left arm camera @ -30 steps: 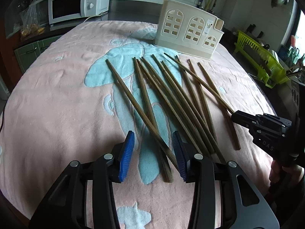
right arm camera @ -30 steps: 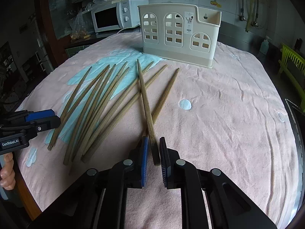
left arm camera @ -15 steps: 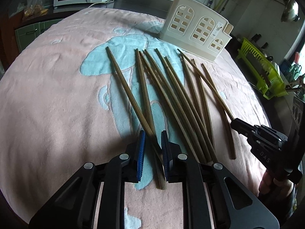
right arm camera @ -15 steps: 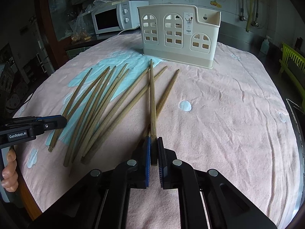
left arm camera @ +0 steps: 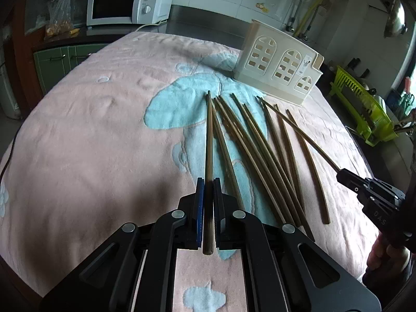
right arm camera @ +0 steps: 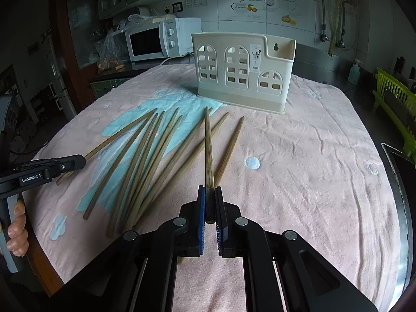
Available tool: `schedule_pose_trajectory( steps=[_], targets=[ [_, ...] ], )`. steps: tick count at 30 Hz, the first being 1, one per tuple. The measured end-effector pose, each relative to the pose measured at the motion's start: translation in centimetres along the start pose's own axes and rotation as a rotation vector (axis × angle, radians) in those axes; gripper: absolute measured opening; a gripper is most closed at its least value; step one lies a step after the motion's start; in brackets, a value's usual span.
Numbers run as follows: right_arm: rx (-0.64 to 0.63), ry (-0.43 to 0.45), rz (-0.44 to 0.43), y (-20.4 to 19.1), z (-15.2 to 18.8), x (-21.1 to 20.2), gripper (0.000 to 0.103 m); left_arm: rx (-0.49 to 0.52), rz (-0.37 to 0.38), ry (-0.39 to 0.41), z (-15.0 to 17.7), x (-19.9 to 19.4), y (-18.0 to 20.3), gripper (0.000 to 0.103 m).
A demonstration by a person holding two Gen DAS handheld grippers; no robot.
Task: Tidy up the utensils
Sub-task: 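Lower the right tool to grasp one chopstick while the left tool grasps another, then lift the chopstick in the right tool over the holder while the left tool carries its chopstick there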
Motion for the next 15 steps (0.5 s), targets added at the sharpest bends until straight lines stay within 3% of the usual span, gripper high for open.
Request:
schedule_pose_trajectory(
  steps=[15],
  targets=[
    [0.041, 0.177, 0.01, -1.0, -4.9, -4.8, 0.007, 0.155, -0.016, 0.168, -4.8, -3.4, -0.2, 0.005]
  ],
)
Point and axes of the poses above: each gripper's, at about its wrist camera, not at the fingertips, and x roughly the way its jaws point, y to its right, z to its underside, the point moved 1 cm from there along x, roughly the way its jaws point, and after that the axes turned 7 degrees about x, right-handed, at the moved point
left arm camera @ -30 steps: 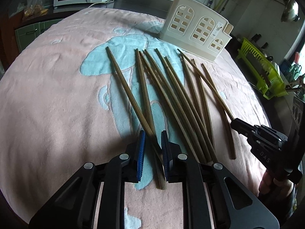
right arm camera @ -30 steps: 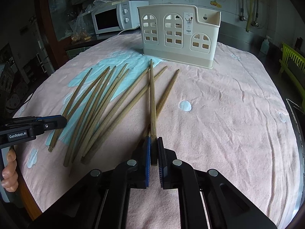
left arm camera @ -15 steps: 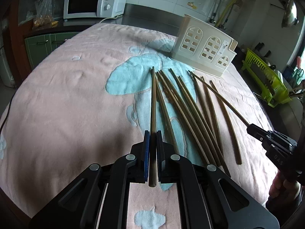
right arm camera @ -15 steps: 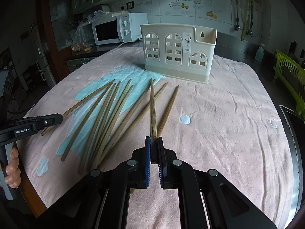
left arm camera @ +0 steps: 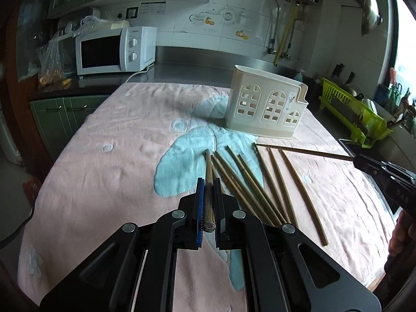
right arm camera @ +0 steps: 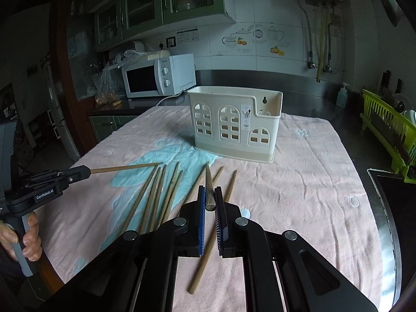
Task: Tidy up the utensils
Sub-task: 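Lift the chopstick in the right tool over the holder while the left tool carries its chopstick there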
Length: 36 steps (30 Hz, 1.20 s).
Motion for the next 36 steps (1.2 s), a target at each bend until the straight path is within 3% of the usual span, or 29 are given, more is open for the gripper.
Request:
schedule_pose_trajectory(
  steps=[9, 24, 36],
  targets=[
    [0.003, 0.032, -0.005, 0.0, -3.9, -0.1, 0.007, 0.065, 0.04, 0.046, -4.0, -0.8, -0.5, 0.005],
    [0.001, 0.039, -0.034, 2.5, -12.4, -2.5, 0.007, 0.135, 0.106, 0.132, -13.7, -1.4, -0.1, 0.005],
    [-0.063, 0.117, 0.049, 4.2, -19.9, -4.9, 0.007, 0.164, 0.166, 0.309, -23.4, -2.9, 2.5, 0.005]
  ],
)
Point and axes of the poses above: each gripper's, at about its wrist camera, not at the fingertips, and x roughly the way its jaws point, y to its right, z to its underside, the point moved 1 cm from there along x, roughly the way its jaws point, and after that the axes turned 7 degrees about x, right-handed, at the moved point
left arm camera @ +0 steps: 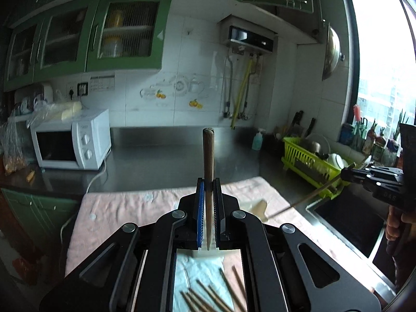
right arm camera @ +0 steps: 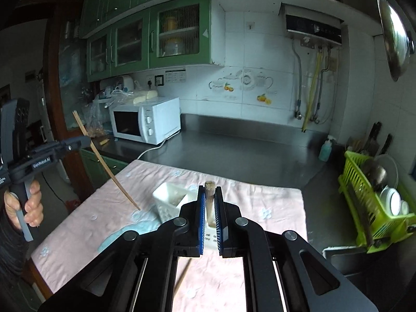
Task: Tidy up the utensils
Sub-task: 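Lift the chopstick in the right tool over the holder while the left tool carries its chopstick there, then drop the chopstick into the holder with the right tool while the left tool releases its own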
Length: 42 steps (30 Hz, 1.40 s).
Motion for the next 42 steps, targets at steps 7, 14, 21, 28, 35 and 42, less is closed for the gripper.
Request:
schedule_pose_trajectory(
  steps=[7, 14, 21, 28, 35, 42],
  targets=[
    [-0.002, 0.011, 0.034, 1.2, -1.9, 2.7, 0.007, -0.012, -0.02, 0.015, -2.6, 4.7, 0.2, 0.005],
    [0.025, 0.05, 0.019, 2.2, -3.4, 4.3, 0.007, -0.016, -0.031, -0.049, -2.5, 9.7, -0.2, 0.005],
    [0.012, -0.01, 0.028, 1.8, -1.7, 8.6, 0.007, -0.038, -0.008, -0.136, 0.0, 13.0, -0.8, 0.005],
    [0.042, -0.052, 0.026, 2.0, 0.7, 10.8, 0.012, -0.02, -0.018, -0.164, 1.8, 13.5, -0.4, 0.02],
    [0.049, 0.01, 0.06, 1.7, 2.0, 7.8, 0.044, -0.02, -0.054, -0.122, 2.1, 10.4, -0.2, 0.079],
    [0.065, -0.003, 0.043, 0.2, 6.9, 4.6, 0.057, 0.0, -0.08, -0.094, 4.7, 5.2, 0.5, 0.098]
  ],
)
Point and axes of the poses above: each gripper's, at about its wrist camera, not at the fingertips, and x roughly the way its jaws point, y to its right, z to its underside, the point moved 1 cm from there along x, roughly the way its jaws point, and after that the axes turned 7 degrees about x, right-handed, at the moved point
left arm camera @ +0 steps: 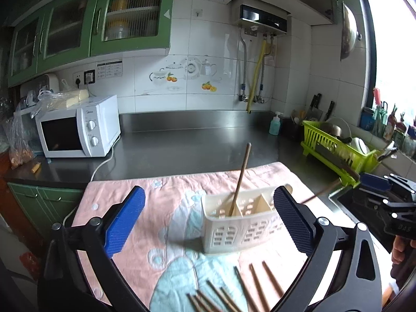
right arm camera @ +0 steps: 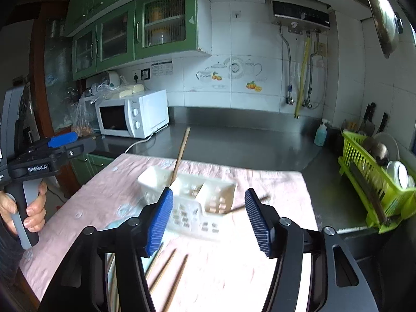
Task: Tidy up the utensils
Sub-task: 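Drop the chopstick into the holder with the right tool while the left tool releases its own, then grasp another chopstick with the right tool while the left tool grasps one too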
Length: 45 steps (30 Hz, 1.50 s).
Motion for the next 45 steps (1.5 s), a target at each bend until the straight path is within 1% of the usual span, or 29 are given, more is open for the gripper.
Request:
schedule_pose_trajectory(
  steps=[2, 5, 8, 10, 13, 15, 20, 22, 23, 26, 30, 31, 34, 36, 37, 38, 39, 41, 42, 43, 45],
  targets=[
    [0.002, -0.027, -0.004, -0.5, 2.1, -0.3, 0.057, 0.003, -0.003, -0.012, 1.6, -1.2, 0.1, 0.098],
    [0.011, -0.086, -0.002, -1.2, 5.9, -0.3, 0.058, 0.015, -0.004, -0.057, 4.6, -2.7, 0.5, 0.098],
    [0.022, -0.148, 0.002, -1.8, 10.1, -0.2, 0.058, 0.015, -0.027, -0.094, 7.6, -3.9, 0.6, 0.098],
    [0.038, -0.194, -0.004, -2.1, 12.7, -0.1, 0.058, 0.004, -0.045, -0.122, 9.6, -4.5, 0.7, 0.098],
    [0.067, -0.236, 0.002, -2.6, 16.0, -0.1, 0.057, -0.033, -0.055, -0.178, 12.6, -5.0, 0.4, 0.098],
    [0.077, -0.253, 0.02, -3.1, 17.8, -0.1, 0.053, -0.053, -0.065, -0.199, 14.6, -5.4, 0.2, 0.098],
    [0.098, -0.306, 0.012, -4.5, 21.2, 0.9, 0.04, -0.089, -0.094, -0.257, 18.3, -6.1, 0.0, 0.098],
    [0.103, -0.32, 0.01, -5.0, 21.8, 1.4, 0.035, -0.089, -0.104, -0.27, 19.4, -6.4, 0.2, 0.098],
    [0.1, -0.327, 0.015, -5.2, 22.1, 1.7, 0.031, -0.087, -0.106, -0.278, 19.9, -6.5, 0.4, 0.098],
    [0.098, -0.347, 0.027, -5.3, 22.4, 2.4, 0.03, -0.09, -0.088, -0.31, 21.2, -6.6, 0.9, 0.098],
    [0.11, -0.361, 0.035, -5.1, 22.7, 2.8, 0.027, -0.08, -0.076, -0.33, 22.2, -6.4, 1.8, 0.096],
    [0.11, -0.362, 0.033, -5.1, 22.7, 2.8, 0.027, -0.084, -0.073, -0.332, 22.4, -6.3, 1.9, 0.092],
    [0.116, -0.361, 0.032, -4.9, 22.6, 2.7, 0.027, -0.094, -0.06, -0.348, 22.7, -5.9, 2.2, 0.087],
    [0.115, -0.362, 0.032, -4.9, 22.5, 2.7, 0.027, -0.092, -0.05, -0.354, 22.8, -5.8, 2.5, 0.079],
    [0.114, -0.363, 0.032, -5.0, 22.6, 2.8, 0.027, -0.093, -0.044, -0.361, 23.0, -5.6, 2.7, 0.079],
    [0.114, -0.365, 0.031, -5.0, 22.6, 2.8, 0.027, -0.095, -0.037, -0.363, 23.1, -5.6, 2.7, 0.074],
    [0.112, -0.366, 0.032, -5.0, 22.7, 2.8, 0.027, -0.095, -0.028, -0.37, 23.2, -5.5, 2.9, 0.064],
    [0.108, -0.366, 0.038, -5.1, 22.7, 2.8, 0.025, -0.101, -0.015, -0.39, 23.6, -5.1, 3.2, 0.062],
    [0.104, -0.365, 0.043, -5.1, 22.7, 2.8, 0.024, -0.105, 0.0, -0.402, 23.8, -5.0, 3.4, 0.055],
    [0.101, -0.366, 0.045, -5.1, 22.7, 2.9, 0.024, -0.107, 0.014, -0.413, 24.0, -4.8, 3.6, 0.052],
    [0.097, -0.367, 0.048, -5.1, 22.8, 2.9, 0.024, -0.11, 0.035, -0.425, 24.4, -4.6, 4.1, 0.052]
  ],
)
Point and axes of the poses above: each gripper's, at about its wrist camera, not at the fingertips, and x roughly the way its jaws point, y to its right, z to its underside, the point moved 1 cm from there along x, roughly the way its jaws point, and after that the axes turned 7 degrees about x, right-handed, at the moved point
